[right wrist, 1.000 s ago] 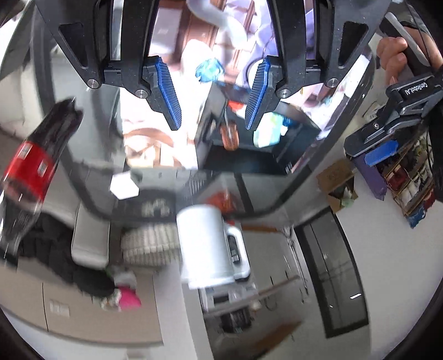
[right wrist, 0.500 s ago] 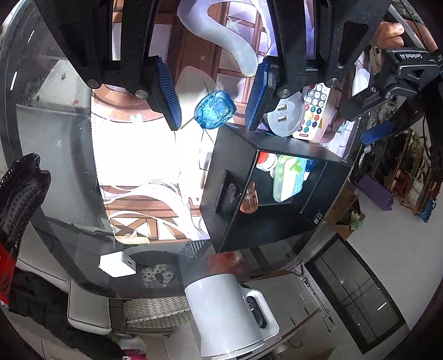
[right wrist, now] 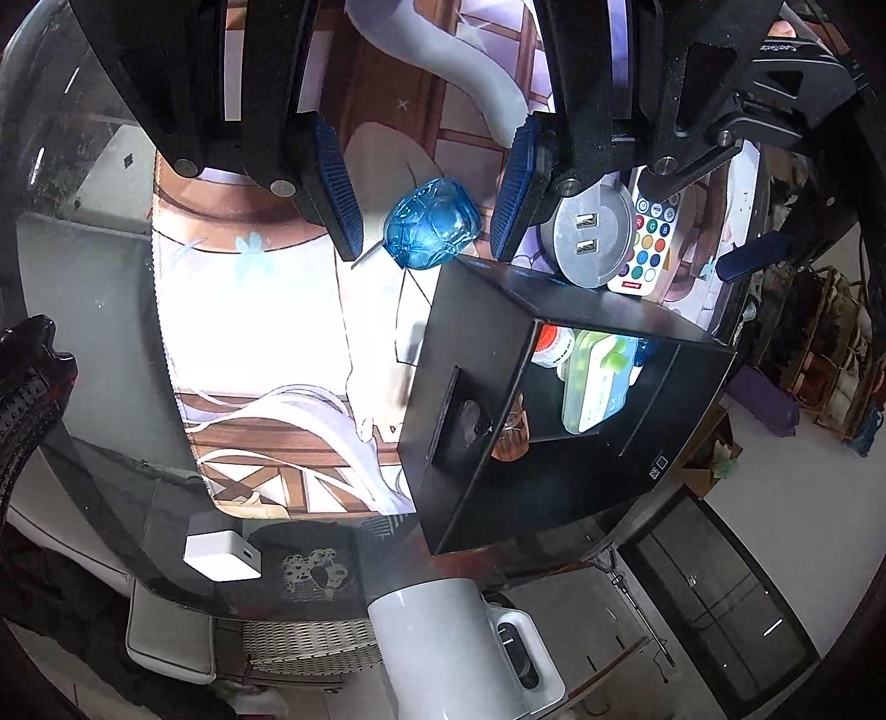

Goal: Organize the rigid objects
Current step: 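Move left tool to the white remote while right tool moves to the small blue bottle, then close left tool on the remote while right tool tips the blue bottle upright, then close right tool on the blue bottle neck while left tool holds the remote, then lift the remote with left tool while right tool lifts the blue bottle over the box, then lower and release the remote into the box while right tool releases the blue bottle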

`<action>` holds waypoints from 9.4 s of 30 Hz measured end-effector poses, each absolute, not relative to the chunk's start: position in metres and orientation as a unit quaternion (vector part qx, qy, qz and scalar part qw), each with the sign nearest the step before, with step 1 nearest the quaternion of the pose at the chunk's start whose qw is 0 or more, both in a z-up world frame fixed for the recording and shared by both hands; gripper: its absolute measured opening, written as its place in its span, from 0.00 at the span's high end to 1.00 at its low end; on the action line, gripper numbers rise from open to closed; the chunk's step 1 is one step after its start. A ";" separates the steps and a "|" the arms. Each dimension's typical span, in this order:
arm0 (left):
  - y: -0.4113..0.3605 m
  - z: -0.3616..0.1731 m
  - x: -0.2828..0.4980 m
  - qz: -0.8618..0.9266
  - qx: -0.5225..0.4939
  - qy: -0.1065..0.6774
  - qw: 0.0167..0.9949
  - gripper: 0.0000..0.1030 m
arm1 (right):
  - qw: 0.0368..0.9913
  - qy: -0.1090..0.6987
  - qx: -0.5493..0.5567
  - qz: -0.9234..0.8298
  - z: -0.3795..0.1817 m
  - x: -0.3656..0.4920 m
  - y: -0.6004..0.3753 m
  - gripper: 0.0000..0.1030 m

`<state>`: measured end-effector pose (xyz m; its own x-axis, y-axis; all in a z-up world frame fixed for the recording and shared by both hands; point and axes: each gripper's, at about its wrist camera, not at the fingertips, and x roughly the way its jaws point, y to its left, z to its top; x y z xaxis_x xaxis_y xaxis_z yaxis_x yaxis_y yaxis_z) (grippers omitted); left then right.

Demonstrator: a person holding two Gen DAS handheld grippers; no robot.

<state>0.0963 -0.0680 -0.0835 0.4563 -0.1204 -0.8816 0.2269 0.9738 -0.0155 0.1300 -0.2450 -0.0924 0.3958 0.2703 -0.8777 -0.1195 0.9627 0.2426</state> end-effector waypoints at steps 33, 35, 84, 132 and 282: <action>-0.087 -0.083 0.081 -0.162 0.097 0.518 0.834 0.46 | 0.811 0.565 -0.009 0.155 -0.098 0.105 -0.217 0.64; -0.092 -0.088 0.083 -0.161 0.101 0.524 0.830 0.46 | 0.811 0.564 -0.009 0.156 -0.097 0.104 -0.220 0.64; -0.098 -0.091 0.056 -0.244 0.137 0.526 0.803 0.89 | 0.799 0.564 -0.042 0.207 -0.094 0.089 -0.199 0.61; -0.075 -0.103 0.072 -0.185 0.109 0.548 0.809 0.50 | 0.783 0.583 -0.101 0.194 -0.102 0.074 -0.196 0.49; -0.052 -0.056 0.164 -0.122 0.016 0.487 0.865 0.64 | 0.850 0.501 0.018 0.161 -0.063 0.168 -0.171 0.71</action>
<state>0.1640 -0.0516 -0.0565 0.4957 -0.1958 -0.8461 0.2269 0.9696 -0.0915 0.1681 -0.1714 -0.0632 0.4462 0.2914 -0.8461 -0.2545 0.9478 0.1922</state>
